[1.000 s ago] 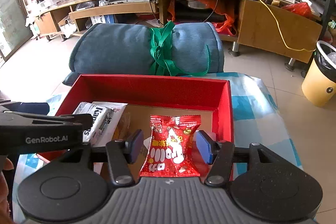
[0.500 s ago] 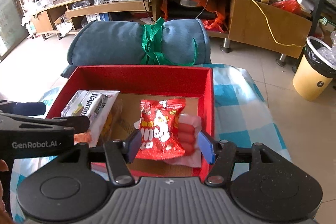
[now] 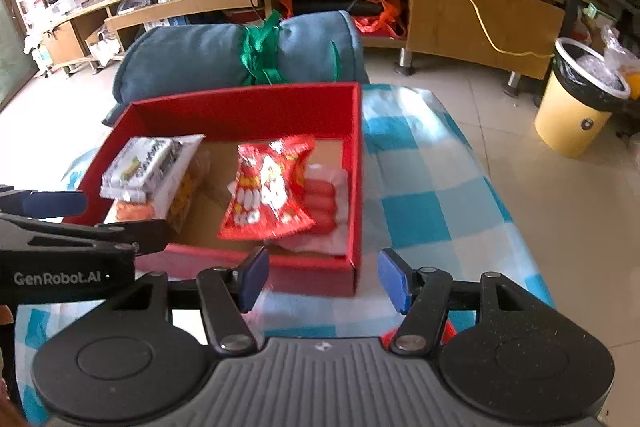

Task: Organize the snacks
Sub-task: 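Open both tools and move them out of the box toward the loose snacks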

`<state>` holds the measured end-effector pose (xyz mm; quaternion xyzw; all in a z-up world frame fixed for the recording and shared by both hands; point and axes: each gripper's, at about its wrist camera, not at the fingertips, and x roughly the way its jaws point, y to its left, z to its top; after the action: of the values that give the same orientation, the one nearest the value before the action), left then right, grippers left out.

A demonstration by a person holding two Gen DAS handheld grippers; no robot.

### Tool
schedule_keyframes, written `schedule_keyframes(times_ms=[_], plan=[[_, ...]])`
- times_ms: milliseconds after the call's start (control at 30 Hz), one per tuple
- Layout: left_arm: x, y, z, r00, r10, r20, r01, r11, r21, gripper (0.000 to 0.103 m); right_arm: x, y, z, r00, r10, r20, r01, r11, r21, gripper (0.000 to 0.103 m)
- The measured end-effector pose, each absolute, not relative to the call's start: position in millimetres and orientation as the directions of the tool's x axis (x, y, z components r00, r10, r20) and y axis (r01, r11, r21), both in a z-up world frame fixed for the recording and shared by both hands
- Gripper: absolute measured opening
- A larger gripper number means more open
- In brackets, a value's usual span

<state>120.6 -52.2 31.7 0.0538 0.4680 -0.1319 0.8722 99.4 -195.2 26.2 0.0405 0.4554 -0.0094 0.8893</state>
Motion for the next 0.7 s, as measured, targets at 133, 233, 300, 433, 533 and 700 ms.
schedule_keyframes(times_ms=[133,233,300,433,533,700], plan=[[112.4,-58.4,24.4,0.498,-0.194,-0.845,0.3,0.953,-0.042,0.091,89.6,-201.4,22.8,0.571,0.008,-0.821,0.079,0.995,0.064,0.056],[108.8,-62.6,17.5,0.469,-0.205,-0.859,0.313,0.948,-0.055,0.091,83.6,-206.9,20.9,0.56,-0.002,-0.829,0.1,0.993,0.065,0.056],[107.2,-65.0,12.8,0.457,-0.205,-0.865,0.322,0.945,-0.054,0.091,79.5,-211.1,19.8,0.556,-0.004,-0.831,0.111,0.991,0.069,0.056],[106.4,-71.5,1.8,0.399,-0.237,-0.886,0.351,0.932,-0.091,0.091,73.9,-217.5,15.7,0.543,-0.011,-0.84,0.119,0.991,0.063,0.056],[106.8,-77.5,-7.2,0.352,-0.25,-0.902,0.351,0.929,-0.121,0.091,71.4,-224.8,10.3,0.525,-0.02,-0.851,0.133,0.989,0.059,0.056],[110.3,-88.9,-21.2,0.319,-0.235,-0.918,0.348,0.93,-0.118,0.091,68.1,-236.5,5.5,0.513,-0.022,-0.858,0.152,0.986,0.066,0.056]])
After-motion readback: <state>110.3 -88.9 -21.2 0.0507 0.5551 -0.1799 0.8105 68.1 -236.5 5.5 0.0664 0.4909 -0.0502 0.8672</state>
